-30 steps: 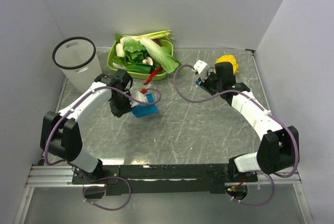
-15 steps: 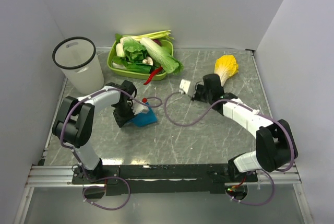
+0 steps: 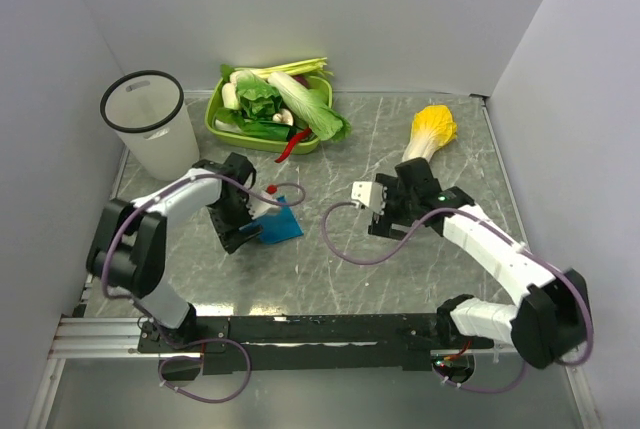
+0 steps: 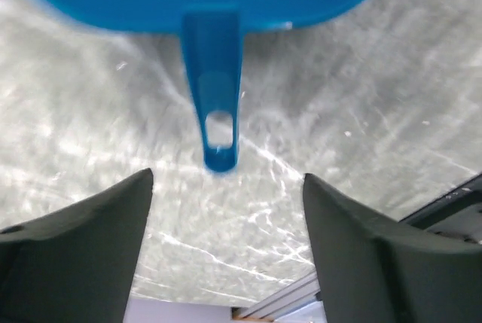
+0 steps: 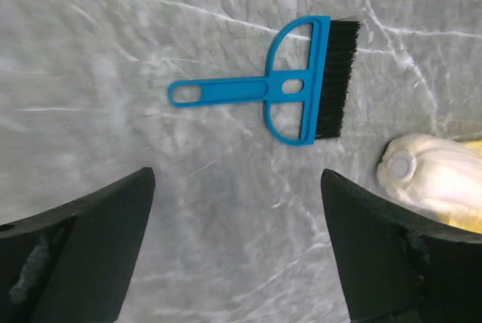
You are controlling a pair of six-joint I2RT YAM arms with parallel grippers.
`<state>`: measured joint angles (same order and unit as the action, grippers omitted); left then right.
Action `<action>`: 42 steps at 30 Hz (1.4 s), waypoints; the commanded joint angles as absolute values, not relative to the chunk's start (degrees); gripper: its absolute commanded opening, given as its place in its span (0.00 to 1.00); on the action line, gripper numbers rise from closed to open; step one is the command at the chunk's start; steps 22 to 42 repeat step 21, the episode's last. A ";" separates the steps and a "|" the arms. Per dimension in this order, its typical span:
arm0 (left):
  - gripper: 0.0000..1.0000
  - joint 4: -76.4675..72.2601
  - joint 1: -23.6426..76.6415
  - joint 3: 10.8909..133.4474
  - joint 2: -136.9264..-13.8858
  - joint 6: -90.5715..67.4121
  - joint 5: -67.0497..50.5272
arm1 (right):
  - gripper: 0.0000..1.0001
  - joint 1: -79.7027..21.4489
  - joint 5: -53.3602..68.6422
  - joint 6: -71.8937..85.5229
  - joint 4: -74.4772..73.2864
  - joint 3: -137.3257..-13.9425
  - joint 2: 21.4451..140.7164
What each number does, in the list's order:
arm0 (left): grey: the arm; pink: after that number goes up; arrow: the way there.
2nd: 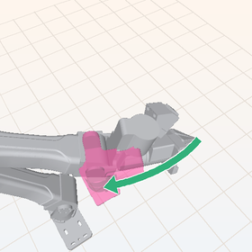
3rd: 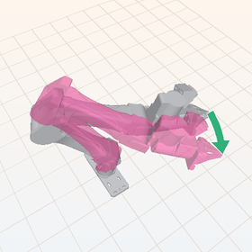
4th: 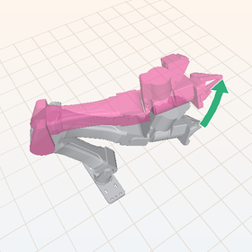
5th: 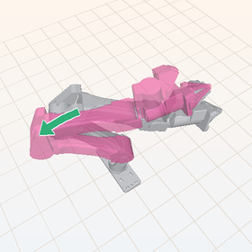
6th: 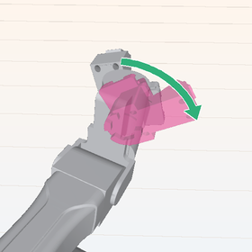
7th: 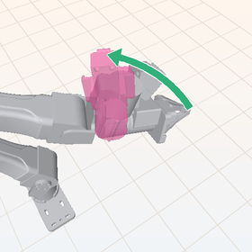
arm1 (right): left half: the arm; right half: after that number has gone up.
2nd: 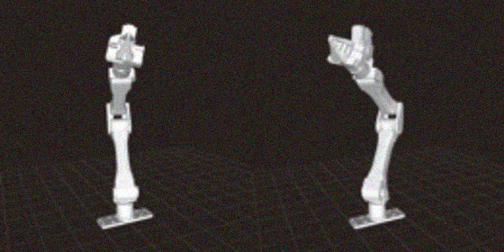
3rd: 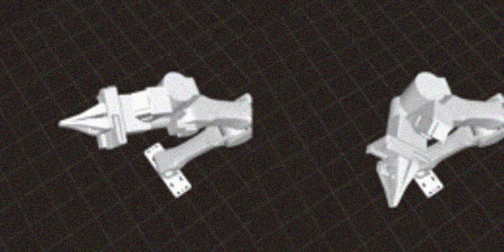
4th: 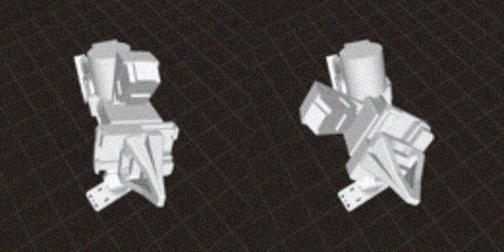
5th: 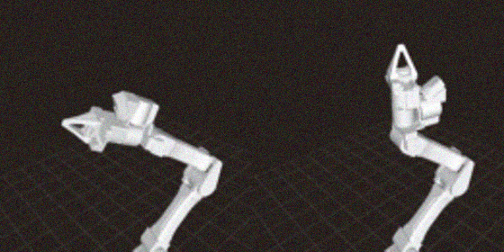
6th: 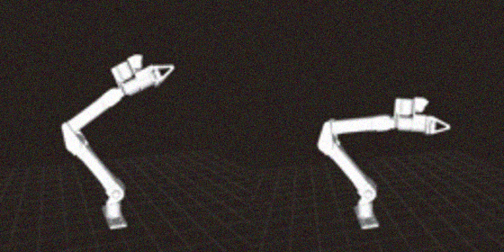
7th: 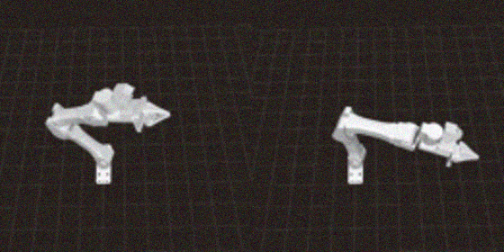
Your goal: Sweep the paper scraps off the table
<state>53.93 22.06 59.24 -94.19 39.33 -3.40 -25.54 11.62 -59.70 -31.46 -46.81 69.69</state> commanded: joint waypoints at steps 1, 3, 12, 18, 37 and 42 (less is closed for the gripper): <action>0.85 55.55 20.66 60.55 -85.10 41.13 -8.34 | 1.00 -24.87 17.14 -47.16 -41.22 -54.48 62.50; 0.86 54.59 20.22 60.99 -83.42 40.61 -9.49 | 1.00 -24.87 15.22 -41.69 -40.61 -56.86 61.79; 0.96 46.32 17.40 65.56 -79.46 25.17 -17.21 | 1.00 -24.61 -10.71 -18.45 -27.17 -61.43 64.77; 0.96 42.72 17.05 68.28 -79.36 16.45 -21.27 | 1.00 -24.17 -15.56 -19.61 -23.38 -66.35 68.37; 0.96 42.54 15.21 72.75 -80.41 15.73 -19.69 | 1.00 -22.42 -13.45 -17.24 -23.56 -71.87 69.52; 0.96 42.54 15.21 72.75 -80.41 15.73 -19.69 | 1.00 -22.42 -13.45 -17.24 -23.56 -71.87 69.52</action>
